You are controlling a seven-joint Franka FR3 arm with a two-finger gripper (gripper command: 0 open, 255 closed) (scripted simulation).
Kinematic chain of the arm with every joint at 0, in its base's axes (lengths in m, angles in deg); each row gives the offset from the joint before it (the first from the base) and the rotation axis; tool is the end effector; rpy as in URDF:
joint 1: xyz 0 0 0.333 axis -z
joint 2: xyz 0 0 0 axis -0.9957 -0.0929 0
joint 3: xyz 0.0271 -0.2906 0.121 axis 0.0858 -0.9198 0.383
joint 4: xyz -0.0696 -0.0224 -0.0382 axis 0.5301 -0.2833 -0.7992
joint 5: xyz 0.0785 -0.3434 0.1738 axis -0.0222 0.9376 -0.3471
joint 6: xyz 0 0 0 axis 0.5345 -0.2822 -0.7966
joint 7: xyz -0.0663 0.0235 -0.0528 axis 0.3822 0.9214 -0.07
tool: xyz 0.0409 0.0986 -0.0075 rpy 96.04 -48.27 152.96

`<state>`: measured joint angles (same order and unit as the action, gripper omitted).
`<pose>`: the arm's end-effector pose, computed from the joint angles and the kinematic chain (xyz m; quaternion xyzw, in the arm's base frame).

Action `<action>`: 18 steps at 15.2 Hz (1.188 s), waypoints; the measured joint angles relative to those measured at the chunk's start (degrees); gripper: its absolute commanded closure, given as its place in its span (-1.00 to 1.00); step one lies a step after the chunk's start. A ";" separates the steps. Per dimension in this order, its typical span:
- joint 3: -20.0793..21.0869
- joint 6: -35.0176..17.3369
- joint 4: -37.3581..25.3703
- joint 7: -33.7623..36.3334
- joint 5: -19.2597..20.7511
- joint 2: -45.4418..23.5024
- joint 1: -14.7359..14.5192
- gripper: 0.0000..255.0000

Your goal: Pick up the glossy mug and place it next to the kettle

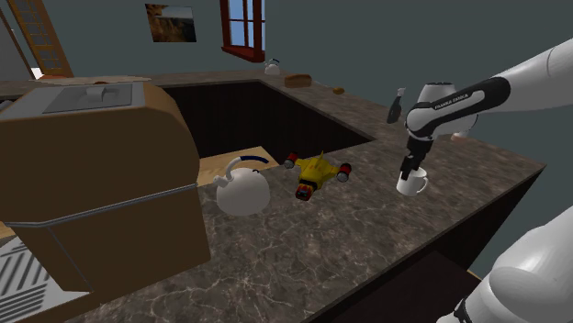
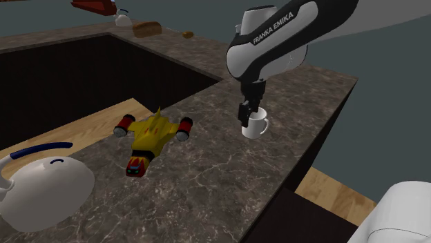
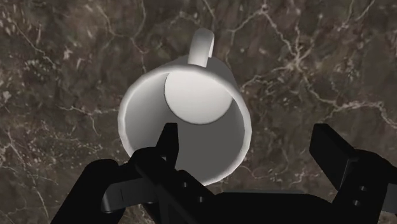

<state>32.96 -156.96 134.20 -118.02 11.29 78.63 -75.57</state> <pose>0.3740 -0.2793 0.3765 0.9990 0.0334 -0.0151 0.0273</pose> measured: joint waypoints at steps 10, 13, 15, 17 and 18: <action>-0.72 -4.72 1.73 -0.82 -0.99 -3.12 -0.13 -1.00; -0.72 -4.72 1.73 -0.82 -0.99 -3.12 -0.13 1.00; -0.72 -4.72 1.73 -0.82 -0.99 -3.12 -0.13 1.00; -0.72 -4.72 1.74 -0.82 -0.99 -3.13 -0.13 1.00; -0.72 -4.72 1.74 -0.82 -0.99 -3.13 -0.13 1.00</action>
<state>32.23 -161.68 135.94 -118.84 10.30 75.50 -75.69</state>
